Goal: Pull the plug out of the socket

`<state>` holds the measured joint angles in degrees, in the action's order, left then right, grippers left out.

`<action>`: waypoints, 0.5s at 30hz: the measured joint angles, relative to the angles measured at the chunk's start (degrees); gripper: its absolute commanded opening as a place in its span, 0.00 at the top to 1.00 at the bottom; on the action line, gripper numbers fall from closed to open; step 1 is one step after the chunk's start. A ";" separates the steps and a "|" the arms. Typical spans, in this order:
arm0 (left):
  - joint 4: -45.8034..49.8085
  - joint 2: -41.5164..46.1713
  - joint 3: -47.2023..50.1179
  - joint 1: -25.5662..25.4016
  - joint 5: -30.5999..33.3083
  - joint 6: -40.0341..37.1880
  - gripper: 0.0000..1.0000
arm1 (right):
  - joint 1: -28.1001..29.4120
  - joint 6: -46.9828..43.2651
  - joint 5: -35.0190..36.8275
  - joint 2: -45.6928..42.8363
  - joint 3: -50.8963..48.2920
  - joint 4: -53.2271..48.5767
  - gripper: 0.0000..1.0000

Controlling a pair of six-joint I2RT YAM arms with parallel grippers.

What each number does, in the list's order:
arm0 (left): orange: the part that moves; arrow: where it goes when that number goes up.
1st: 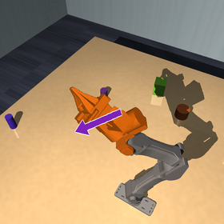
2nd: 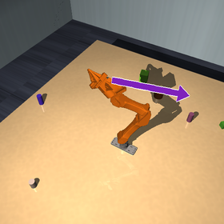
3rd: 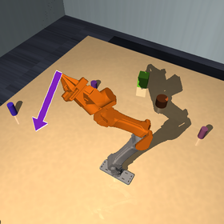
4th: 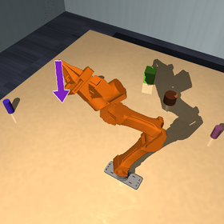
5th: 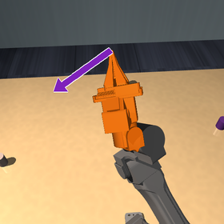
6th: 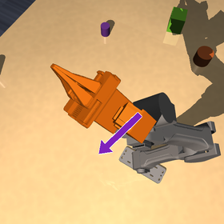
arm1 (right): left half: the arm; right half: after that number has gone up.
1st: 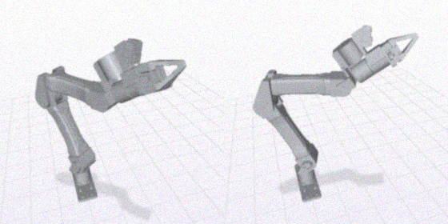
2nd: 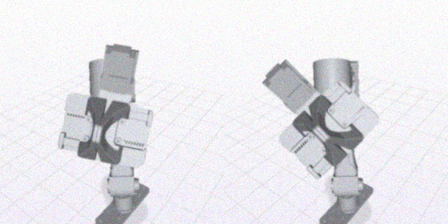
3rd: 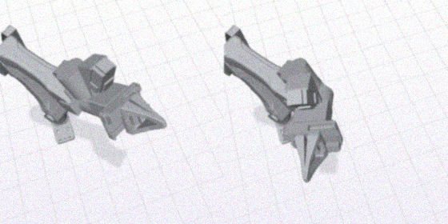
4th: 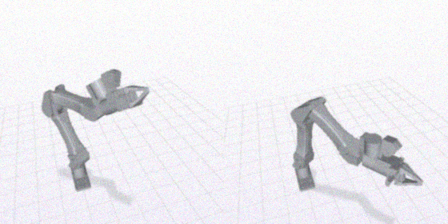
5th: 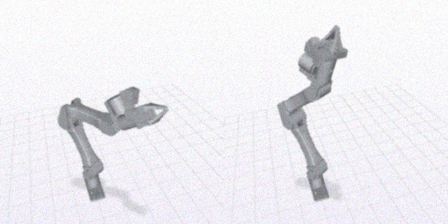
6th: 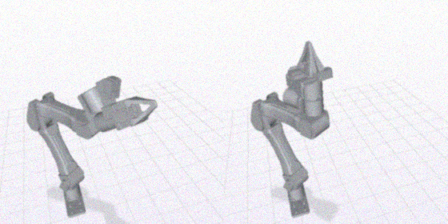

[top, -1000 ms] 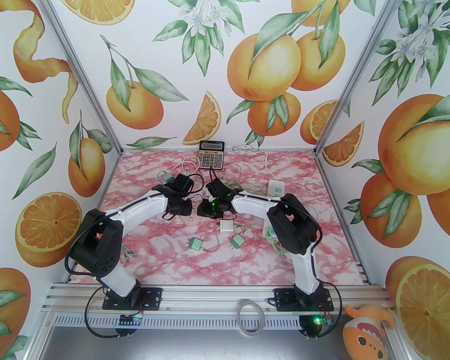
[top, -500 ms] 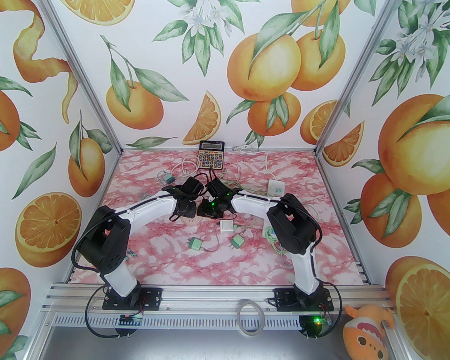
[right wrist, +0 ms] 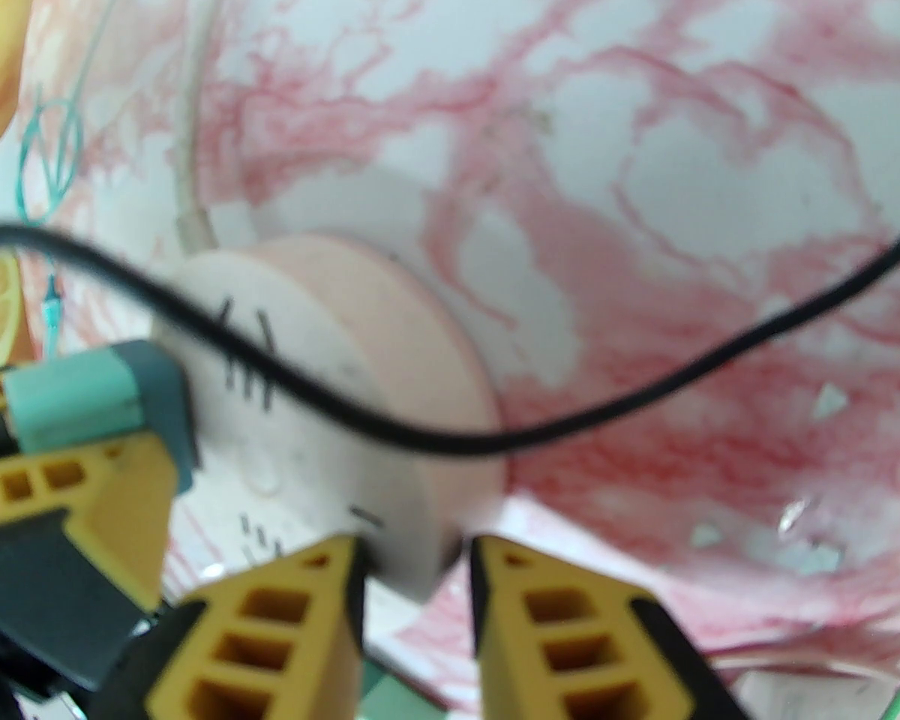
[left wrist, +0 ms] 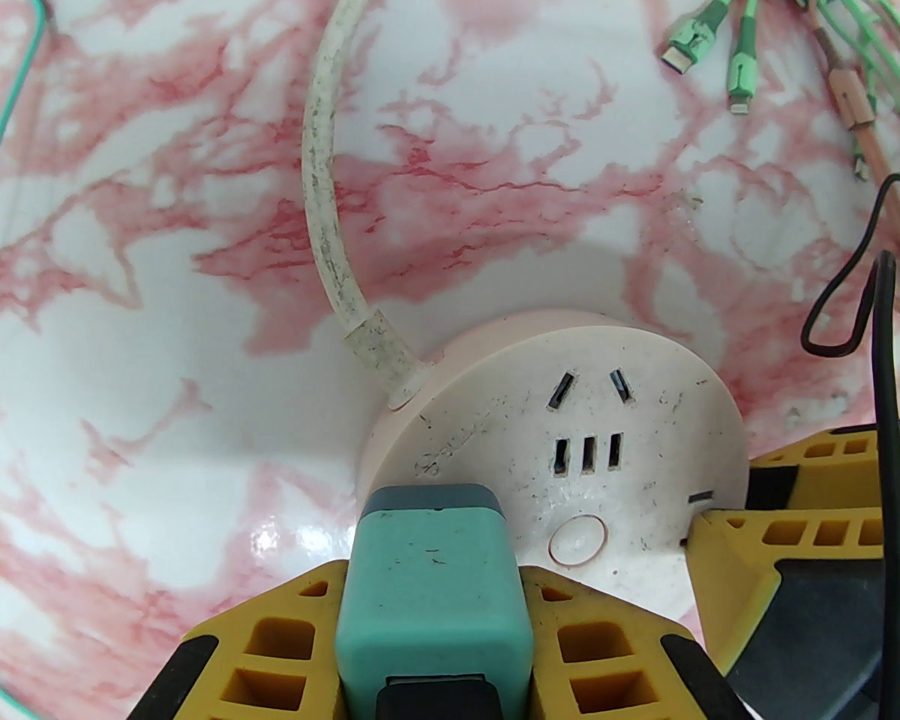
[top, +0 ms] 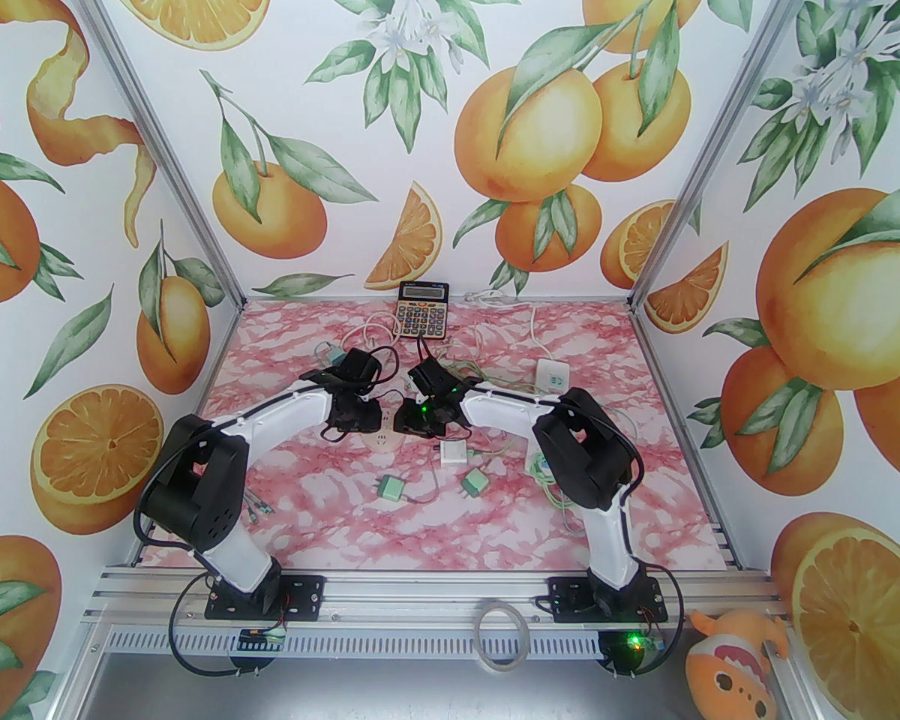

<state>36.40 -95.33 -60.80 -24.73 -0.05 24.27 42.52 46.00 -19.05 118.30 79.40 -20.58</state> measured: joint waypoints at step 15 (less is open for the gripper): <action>1.90 0.02 -1.42 -4.66 7.15 0.68 0.88 | 0.00 -0.04 -0.04 -0.04 0.04 -0.39 0.71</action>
<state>38.30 -95.31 -62.22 -29.39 7.09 24.95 42.52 45.95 -19.09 118.26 79.44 -20.97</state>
